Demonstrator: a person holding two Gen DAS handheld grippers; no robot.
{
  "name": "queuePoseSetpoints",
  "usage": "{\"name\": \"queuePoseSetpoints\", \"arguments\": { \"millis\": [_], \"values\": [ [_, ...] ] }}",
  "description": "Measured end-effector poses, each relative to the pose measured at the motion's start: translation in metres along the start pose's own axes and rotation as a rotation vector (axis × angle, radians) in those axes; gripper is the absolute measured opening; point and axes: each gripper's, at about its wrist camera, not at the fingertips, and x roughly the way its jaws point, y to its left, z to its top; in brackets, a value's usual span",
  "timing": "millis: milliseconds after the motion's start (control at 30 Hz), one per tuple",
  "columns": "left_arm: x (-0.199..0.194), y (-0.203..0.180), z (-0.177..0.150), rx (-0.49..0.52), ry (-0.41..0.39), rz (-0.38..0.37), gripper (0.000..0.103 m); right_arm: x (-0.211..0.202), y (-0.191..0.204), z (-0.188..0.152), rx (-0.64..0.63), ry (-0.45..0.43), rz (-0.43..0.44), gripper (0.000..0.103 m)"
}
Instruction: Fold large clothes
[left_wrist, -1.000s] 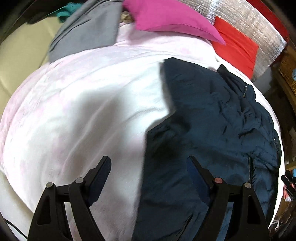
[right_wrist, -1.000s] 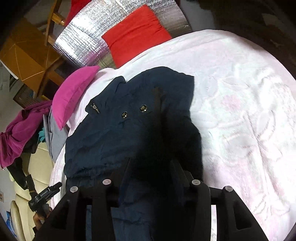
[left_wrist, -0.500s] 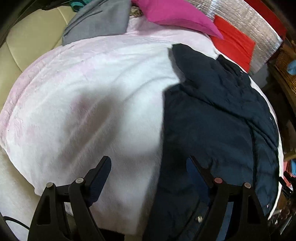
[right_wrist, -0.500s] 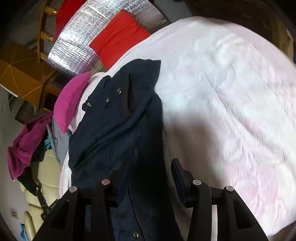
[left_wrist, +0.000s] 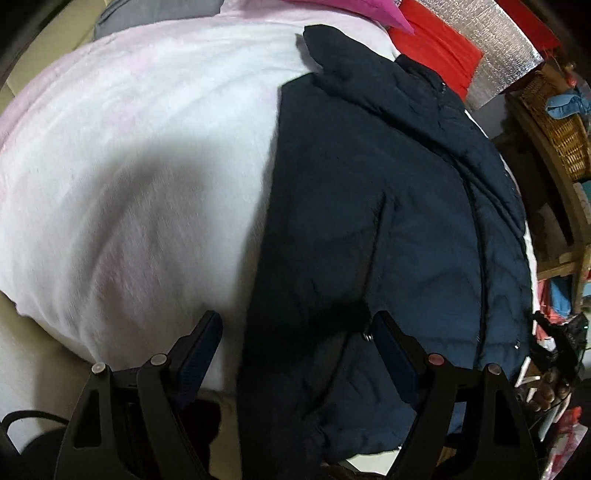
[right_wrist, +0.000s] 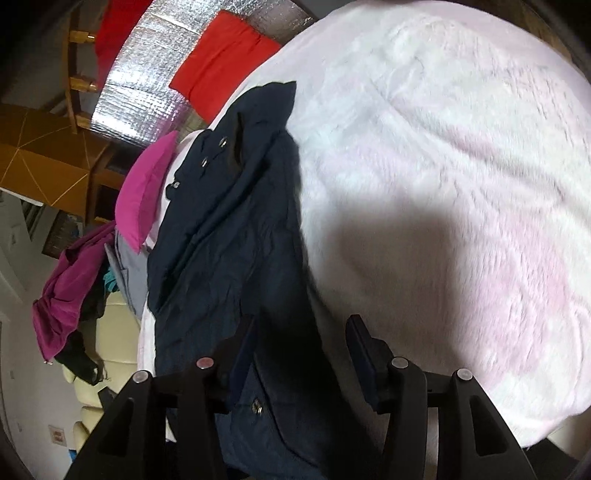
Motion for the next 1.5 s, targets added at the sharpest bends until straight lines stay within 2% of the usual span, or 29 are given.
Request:
{"name": "queuePoseSetpoints", "arguments": {
  "millis": [100,300,400,500,633,833,900,967,1033,1100,1200,1233,1267,1300,1333,1367,1400,1433,1467,1500],
  "values": [
    [0.003,-0.003,-0.014,0.007,0.036,-0.013,0.084,0.009,-0.002,-0.017,0.021,0.078,0.026,0.054],
    [0.007,-0.004,-0.035,0.016,0.077,-0.017,0.084,0.003,0.002,-0.040,-0.017,0.070,-0.013,0.055],
    [0.011,-0.009,-0.042,0.043,0.101,0.013,0.084,0.000,0.003,-0.051,-0.020,0.076,-0.022,0.055],
    [0.015,-0.016,-0.050,0.074,0.118,0.045,0.084,0.001,0.005,-0.061,-0.049,0.113,-0.060,0.056],
    [0.024,-0.025,-0.056,0.104,0.146,0.048,0.084,0.007,0.005,-0.082,-0.120,0.163,-0.173,0.057],
    [0.035,-0.036,-0.066,0.156,0.186,0.039,0.083,0.021,-0.004,-0.099,-0.143,0.252,-0.231,0.061],
    [0.036,-0.040,-0.068,0.163,0.182,0.031,0.083,0.028,-0.004,-0.103,-0.143,0.277,-0.229,0.057],
    [0.035,-0.044,-0.072,0.171,0.171,0.015,0.076,0.034,-0.002,-0.107,-0.159,0.298,-0.224,0.033],
    [0.028,-0.043,-0.077,0.174,0.161,0.002,0.055,0.036,0.007,-0.111,-0.200,0.311,-0.220,0.021],
    [0.024,-0.043,-0.077,0.174,0.144,-0.012,0.042,0.033,0.018,-0.114,-0.236,0.313,-0.203,0.019],
    [0.022,-0.045,-0.082,0.175,0.143,-0.015,0.041,0.028,0.025,-0.118,-0.274,0.305,-0.185,0.022],
    [0.026,-0.046,-0.083,0.180,0.153,0.007,0.046,0.031,0.023,-0.117,-0.265,0.310,-0.187,0.023],
    [0.030,-0.043,-0.082,0.180,0.173,0.015,0.051,0.032,0.016,-0.117,-0.245,0.321,-0.191,0.032],
    [0.034,-0.042,-0.084,0.180,0.198,0.010,0.060,0.038,0.010,-0.114,-0.210,0.336,-0.200,0.041],
    [0.039,-0.042,-0.085,0.180,0.218,-0.003,0.061,0.043,0.005,-0.113,-0.180,0.345,-0.204,0.049],
    [0.041,-0.041,-0.085,0.178,0.219,-0.008,0.060,0.046,0.002,-0.113,-0.169,0.348,-0.203,0.048],
    [0.042,-0.041,-0.087,0.179,0.210,-0.008,0.056,0.049,0.003,-0.112,-0.171,0.349,-0.203,0.044],
    [0.040,-0.041,-0.087,0.179,0.204,-0.020,0.044,0.049,0.005,-0.112,-0.183,0.346,-0.204,0.033],
    [0.033,-0.039,-0.088,0.176,0.191,-0.035,0.038,0.048,0.009,-0.113,-0.199,0.345,-0.197,0.023],
    [0.032,-0.037,-0.089,0.171,0.186,-0.043,0.028,0.044,0.014,-0.113,-0.222,0.335,-0.197,0.019]
  ]
}}
